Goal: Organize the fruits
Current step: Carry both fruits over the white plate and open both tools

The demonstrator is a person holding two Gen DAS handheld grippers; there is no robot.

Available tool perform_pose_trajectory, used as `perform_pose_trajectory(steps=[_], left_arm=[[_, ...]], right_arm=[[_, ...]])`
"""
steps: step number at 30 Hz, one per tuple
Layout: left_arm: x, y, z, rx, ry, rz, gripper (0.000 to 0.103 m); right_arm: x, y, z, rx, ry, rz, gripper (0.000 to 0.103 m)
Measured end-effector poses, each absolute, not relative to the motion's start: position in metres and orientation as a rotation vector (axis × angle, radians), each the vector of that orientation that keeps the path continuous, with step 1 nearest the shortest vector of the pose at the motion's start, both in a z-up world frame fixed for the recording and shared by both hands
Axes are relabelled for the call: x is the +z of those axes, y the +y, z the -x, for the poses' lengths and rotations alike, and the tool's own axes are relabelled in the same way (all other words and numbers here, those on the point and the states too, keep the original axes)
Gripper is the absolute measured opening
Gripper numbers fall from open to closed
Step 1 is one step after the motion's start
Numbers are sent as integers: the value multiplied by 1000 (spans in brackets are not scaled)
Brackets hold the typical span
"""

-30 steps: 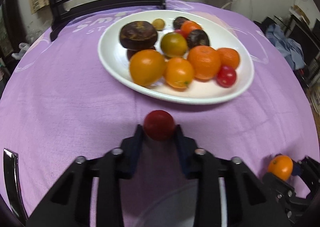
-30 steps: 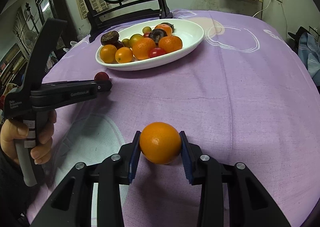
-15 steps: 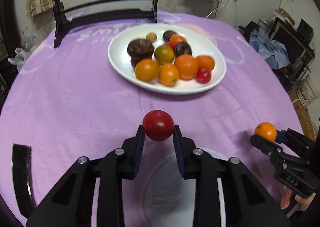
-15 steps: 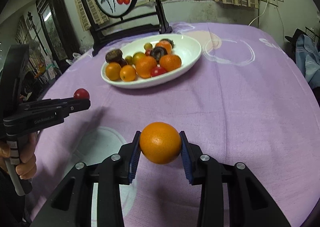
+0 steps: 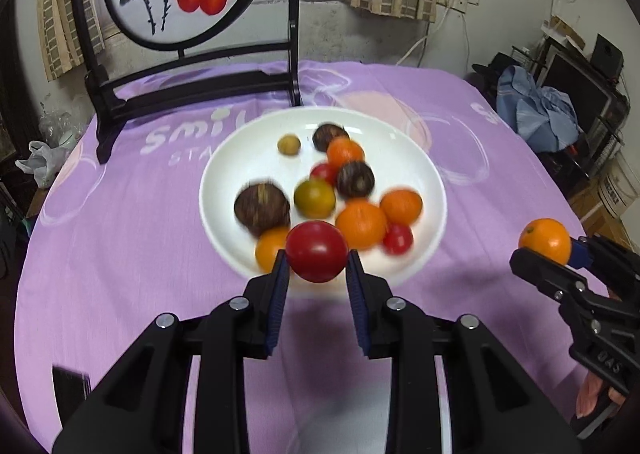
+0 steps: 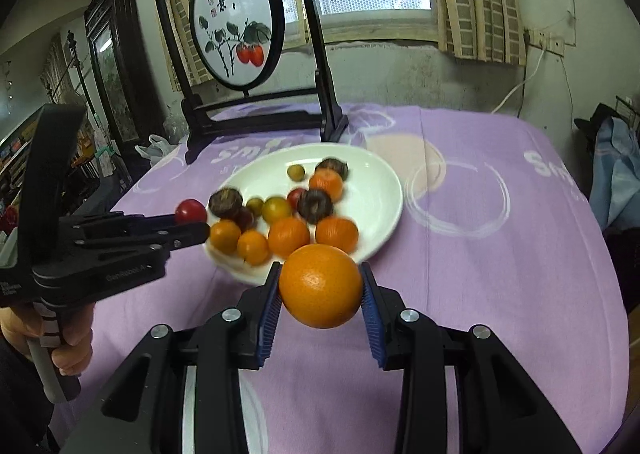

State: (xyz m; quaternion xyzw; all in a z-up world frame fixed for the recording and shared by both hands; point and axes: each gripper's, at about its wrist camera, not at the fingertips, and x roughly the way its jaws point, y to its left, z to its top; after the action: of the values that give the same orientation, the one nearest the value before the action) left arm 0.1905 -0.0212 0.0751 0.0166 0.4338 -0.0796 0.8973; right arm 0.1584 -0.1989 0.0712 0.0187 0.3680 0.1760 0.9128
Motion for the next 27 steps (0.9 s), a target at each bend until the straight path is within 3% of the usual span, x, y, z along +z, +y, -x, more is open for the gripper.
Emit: perform_pose_trajectory(steps=[6, 13, 14, 15, 17, 27], left_arm=[[76, -34, -247, -122, 889, -75, 28], [54, -33, -278, -82, 919, -68, 29], [51, -33, -281, -82, 924, -65, 29], [49, -33, -283, -82, 922, -63, 38], [48, -33, -286, -68, 917, -64, 63], [62, -27, -247, -55, 883, -63, 75]], right_arm=[[68, -192, -223, 334, 760, -55, 38], [27, -186, -279, 305, 861, -70, 39], [24, -185, -281, 320, 874, -79, 46], [21, -184, -282, 326, 880, -85, 59], [24, -186, -279, 309, 855, -104, 66], [28, -198, -236, 314, 869, -114, 69]])
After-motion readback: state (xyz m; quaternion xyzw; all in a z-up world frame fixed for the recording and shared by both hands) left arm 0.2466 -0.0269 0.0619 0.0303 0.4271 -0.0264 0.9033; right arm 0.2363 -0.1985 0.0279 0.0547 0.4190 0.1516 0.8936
